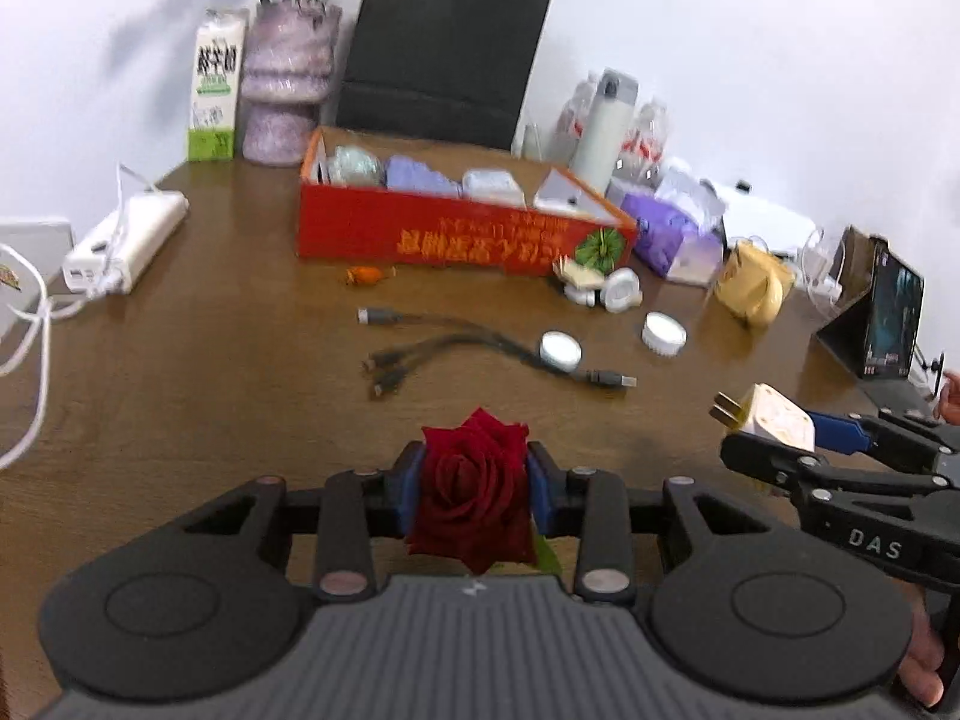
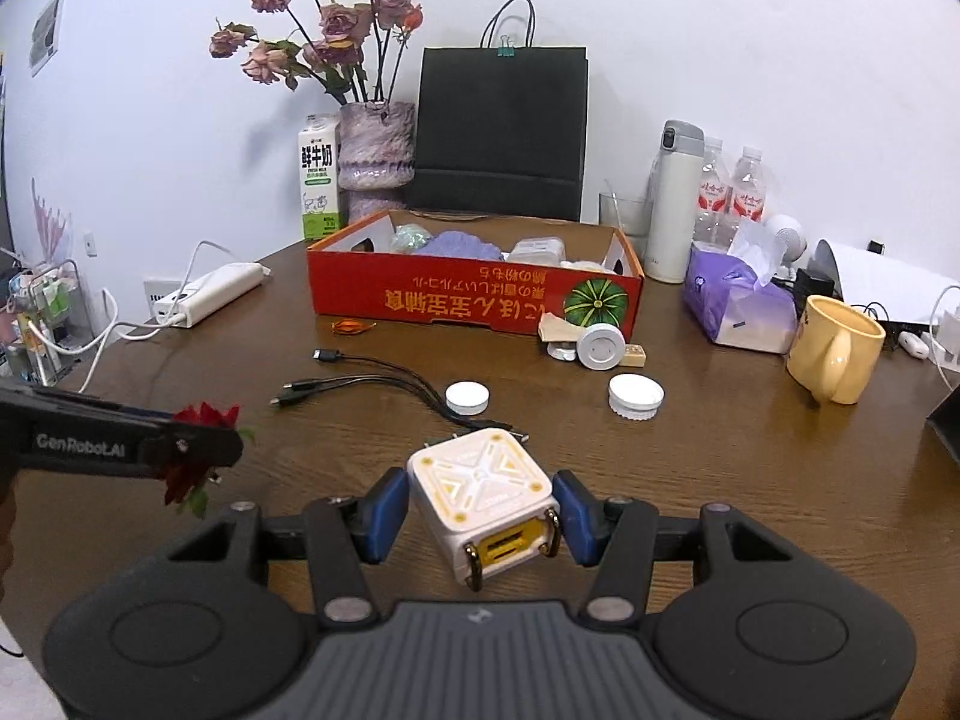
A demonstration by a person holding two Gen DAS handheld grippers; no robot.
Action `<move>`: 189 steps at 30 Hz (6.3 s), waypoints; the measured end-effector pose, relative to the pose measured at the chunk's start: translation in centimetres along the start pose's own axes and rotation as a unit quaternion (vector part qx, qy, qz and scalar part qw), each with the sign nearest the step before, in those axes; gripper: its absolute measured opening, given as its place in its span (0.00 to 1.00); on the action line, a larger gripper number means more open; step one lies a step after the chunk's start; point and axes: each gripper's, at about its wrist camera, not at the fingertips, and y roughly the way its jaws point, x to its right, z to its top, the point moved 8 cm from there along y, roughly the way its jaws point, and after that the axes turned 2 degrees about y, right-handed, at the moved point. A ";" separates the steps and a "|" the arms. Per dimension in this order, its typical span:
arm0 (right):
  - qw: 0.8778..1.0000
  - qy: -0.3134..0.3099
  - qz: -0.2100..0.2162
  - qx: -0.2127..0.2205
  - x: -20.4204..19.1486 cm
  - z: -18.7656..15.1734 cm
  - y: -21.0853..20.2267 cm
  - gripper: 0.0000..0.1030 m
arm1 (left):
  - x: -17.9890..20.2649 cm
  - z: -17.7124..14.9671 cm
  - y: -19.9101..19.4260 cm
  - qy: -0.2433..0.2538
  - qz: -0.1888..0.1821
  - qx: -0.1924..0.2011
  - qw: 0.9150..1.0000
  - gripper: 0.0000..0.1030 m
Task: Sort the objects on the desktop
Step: 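Carry the rose and cube into the cardboard box and open both tools, then withdraw both open tools from the box back over the table, then grasp the black USB cable with the left tool while the right tool grasps a white round lid, then lift the cable with the left tool while the right tool lifts the lid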
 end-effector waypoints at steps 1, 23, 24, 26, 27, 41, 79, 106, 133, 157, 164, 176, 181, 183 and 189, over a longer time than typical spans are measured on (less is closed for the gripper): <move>1.000 0.000 -0.001 0.007 0.0 0.5 -0.3 0.50 | 0.0 0.6 -0.3 0.003 0.001 0.009 1.000 0.35; 0.993 0.071 -0.076 -0.064 12.1 25.6 29.8 0.50 | -3.8 26.1 28.1 0.068 0.040 -0.068 0.995 0.36; 0.990 0.074 -0.083 -0.082 12.4 25.5 32.1 0.50 | -4.4 25.9 30.0 0.054 0.036 -0.083 0.994 0.36; 0.986 0.076 -0.094 -0.114 12.7 24.9 35.6 0.51 | -5.3 25.4 32.5 0.042 0.023 -0.110 0.993 0.39; 0.984 0.076 -0.098 -0.125 12.8 24.5 37.1 0.51 | -5.6 25.2 33.5 0.038 0.019 -0.117 0.992 0.43; 0.992 0.020 -0.090 -0.086 11.1 26.2 35.3 0.71 | -7.7 28.6 27.9 0.031 0.078 -0.070 0.994 0.94; 0.995 0.080 0.010 -0.051 0.7 -2.0 7.9 0.84 | -1.7 -2.2 6.0 0.047 0.060 -0.020 0.997 1.00; 0.994 0.064 0.024 -0.081 0.5 -2.1 9.2 0.97 | -2.0 -2.0 6.6 0.048 0.113 -0.031 0.992 1.00; 0.992 0.112 0.046 -0.038 3.9 3.2 16.8 0.26 | -3.1 4.7 14.7 0.063 0.045 -0.029 0.997 0.88; 0.998 0.043 0.023 0.031 0.7 2.8 11.5 0.26 | 0.2 2.0 5.0 0.063 0.087 0.045 0.993 0.21; 0.998 0.040 0.026 0.046 -1.0 2.3 6.1 0.25 | 0.0 3.6 0.1 0.067 0.082 0.099 0.989 0.01; 0.998 0.039 -0.031 0.034 2.1 0.6 1.8 0.26 | 3.7 0.0 3.7 0.082 -0.048 0.020 0.995 0.51; 0.998 0.049 -0.043 0.018 3.8 -0.4 2.9 0.26 | 8.2 0.0 8.6 0.183 -0.070 0.009 0.981 0.78; 0.997 0.056 -0.051 0.017 4.8 -0.6 3.2 0.26 | 9.7 0.1 10.3 0.238 -0.073 -0.003 0.968 0.79; 0.994 0.090 -0.057 0.011 7.3 -1.3 4.1 0.26 | 10.2 0.7 14.0 0.207 -0.093 -0.058 0.972 0.23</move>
